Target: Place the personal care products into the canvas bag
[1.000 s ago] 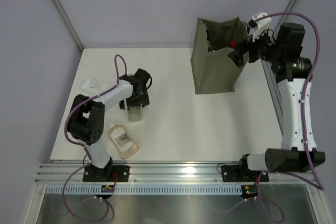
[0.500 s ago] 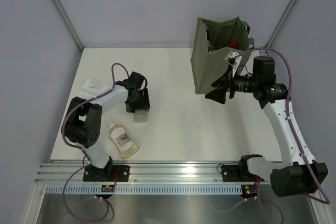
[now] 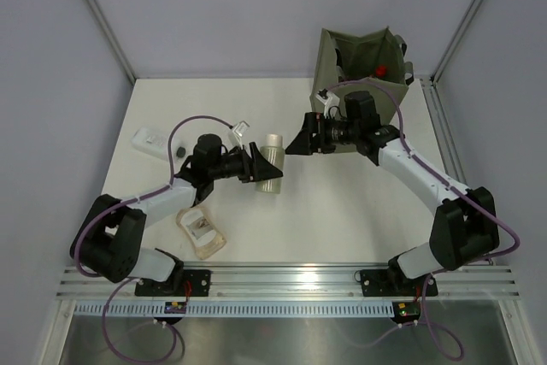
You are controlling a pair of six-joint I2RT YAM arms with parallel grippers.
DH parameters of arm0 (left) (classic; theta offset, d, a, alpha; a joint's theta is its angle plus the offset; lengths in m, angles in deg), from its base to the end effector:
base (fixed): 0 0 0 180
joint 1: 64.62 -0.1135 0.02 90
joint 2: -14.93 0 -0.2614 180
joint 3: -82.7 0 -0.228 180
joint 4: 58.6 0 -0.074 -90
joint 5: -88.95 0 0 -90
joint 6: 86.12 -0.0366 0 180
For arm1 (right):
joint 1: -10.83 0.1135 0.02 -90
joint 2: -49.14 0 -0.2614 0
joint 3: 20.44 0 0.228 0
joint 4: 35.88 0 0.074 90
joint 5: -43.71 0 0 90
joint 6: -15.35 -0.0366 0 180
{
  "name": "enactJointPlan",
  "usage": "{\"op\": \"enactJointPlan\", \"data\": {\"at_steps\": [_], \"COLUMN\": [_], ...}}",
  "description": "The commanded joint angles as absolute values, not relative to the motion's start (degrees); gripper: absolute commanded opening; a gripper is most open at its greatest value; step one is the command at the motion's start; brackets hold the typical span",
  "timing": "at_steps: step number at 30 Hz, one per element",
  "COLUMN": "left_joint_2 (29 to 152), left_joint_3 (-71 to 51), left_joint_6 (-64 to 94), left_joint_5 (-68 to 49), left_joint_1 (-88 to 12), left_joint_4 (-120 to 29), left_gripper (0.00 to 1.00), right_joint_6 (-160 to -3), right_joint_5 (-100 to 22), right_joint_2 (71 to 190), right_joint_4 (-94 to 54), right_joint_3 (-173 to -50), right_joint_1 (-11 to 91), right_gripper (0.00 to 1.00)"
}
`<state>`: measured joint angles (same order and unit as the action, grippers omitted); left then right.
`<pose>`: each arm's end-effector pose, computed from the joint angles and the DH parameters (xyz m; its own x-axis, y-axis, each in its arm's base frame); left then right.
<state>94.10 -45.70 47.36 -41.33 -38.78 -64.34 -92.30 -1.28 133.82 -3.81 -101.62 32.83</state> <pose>0.2305 -0.1379 0.2268 -0.8433 -0.1749 -0.5082 0.4029 0.4199 -0.8132 0.2727 0.1381 0.3018 -0.7560 -0.0742 -0.6504 -0.5971 0.4854 0.6387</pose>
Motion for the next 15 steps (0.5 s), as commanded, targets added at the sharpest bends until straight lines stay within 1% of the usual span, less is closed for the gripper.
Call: {"op": "enactJointPlan", "data": {"at_steps": [1,7,11,13,14,15], "left_joint_2": [93.9,95.7,95.4,94.9,94.7,94.5], "left_joint_3": [-44.3,-42.0,-41.8,-42.0,-42.1,-42.0], "left_joint_6": [53.2,56.0,57.6,58.0,57.8,57.7], "left_joint_5": [-47.9,-48.0,-47.8,-47.3,-47.1,-46.8], "left_joint_1": [-37.3,-35.5,-34.9,-34.8,-34.8,-34.8], "left_joint_4": [-84.9,-88.6,-90.3,-90.6,-90.5,-90.0], "left_gripper": [0.00,0.00,0.00,0.00,0.02,0.04], "right_joint_6": [-107.1,-109.1,-110.2,-110.9,-110.9,-110.5], "right_joint_5": [-12.2,-17.0,-15.4,-13.1,-12.1,-10.8], "right_joint_2": [133.3,138.2,140.9,141.6,141.7,141.5], "right_joint_4": [-16.0,-15.4,-14.9,-15.5,-16.1,-16.7], "right_joint_3": [-101.3,-102.4,-104.5,-105.0,-105.0,-105.0], "right_joint_1": [36.7,43.9,44.9,44.9,44.9,44.9], "right_gripper": [0.99,1.00,0.99,0.85,0.77,0.56]}}
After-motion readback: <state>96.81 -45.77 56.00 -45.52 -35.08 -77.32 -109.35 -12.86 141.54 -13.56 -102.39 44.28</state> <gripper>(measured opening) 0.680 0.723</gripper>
